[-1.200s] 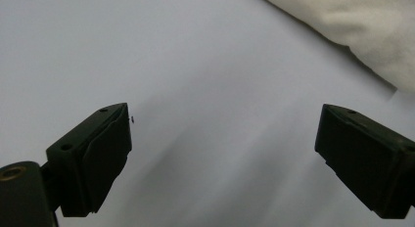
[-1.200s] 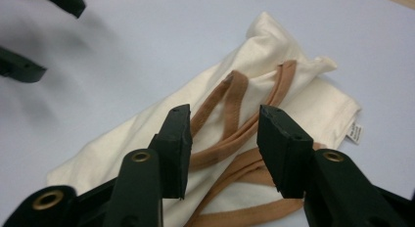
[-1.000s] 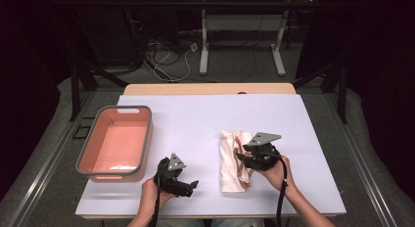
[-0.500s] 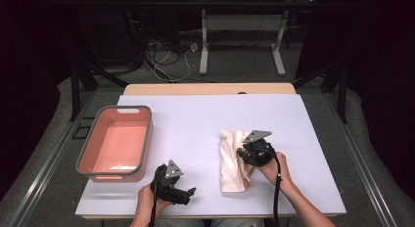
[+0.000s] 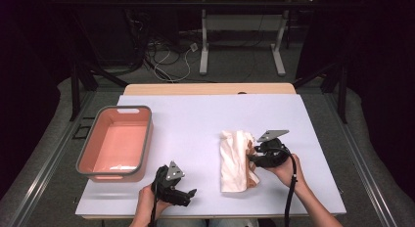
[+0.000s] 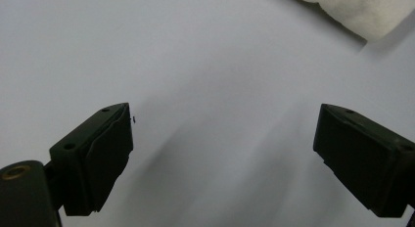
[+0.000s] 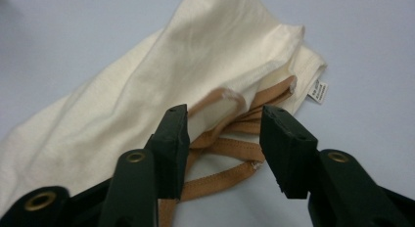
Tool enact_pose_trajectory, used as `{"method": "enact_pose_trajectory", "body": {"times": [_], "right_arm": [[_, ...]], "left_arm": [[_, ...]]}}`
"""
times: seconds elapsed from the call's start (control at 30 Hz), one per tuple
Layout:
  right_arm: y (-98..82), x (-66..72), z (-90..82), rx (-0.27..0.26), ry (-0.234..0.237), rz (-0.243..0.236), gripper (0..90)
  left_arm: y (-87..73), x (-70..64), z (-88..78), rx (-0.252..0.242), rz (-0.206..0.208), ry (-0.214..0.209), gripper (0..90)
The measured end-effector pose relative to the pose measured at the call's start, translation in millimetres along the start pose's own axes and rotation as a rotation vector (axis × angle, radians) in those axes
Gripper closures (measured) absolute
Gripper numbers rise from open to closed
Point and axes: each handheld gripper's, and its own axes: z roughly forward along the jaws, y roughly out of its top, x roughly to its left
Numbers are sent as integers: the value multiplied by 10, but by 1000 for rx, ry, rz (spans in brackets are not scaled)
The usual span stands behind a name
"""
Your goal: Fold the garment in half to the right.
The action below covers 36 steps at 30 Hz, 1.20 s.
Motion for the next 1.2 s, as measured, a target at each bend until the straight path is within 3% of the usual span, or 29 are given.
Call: {"method": "enact_pose_trajectory", "body": {"times": [0.1, 0.2, 0.47, 0.57, 0.7, 0.87, 0.9, 1.0, 1.2], "right_arm": [[31, -32, -57, -39, 21, 17, 499], [65, -61, -48, -43, -8, 16, 513], [263, -224, 328, -27, -93, 33, 608], [315, -314, 452, -22, -100, 57, 624], [381, -422, 644, -21, -73, 129, 635], [344, -476, 833, 8, -71, 159, 828], [331, -480, 845, -8, -48, 169, 864], [333, -470, 792, 3, -71, 173, 883], [306, -417, 555, -11, -169, 132, 882]], "left_arm": [[-1, 7, -2, 0, 0, 3, 75], [4, 5, 9, -3, -8, -2, 76], [26, -38, 48, 8, 13, -14, 77], [28, -50, 55, 10, 16, -17, 78], [27, -42, 66, 12, 21, -23, 78], [19, -37, 85, 29, 30, -40, 78], [20, -37, 86, 30, 29, -40, 78], [22, -46, 82, 25, 21, -42, 78], [25, -35, 75, 19, 21, -34, 80]]}}
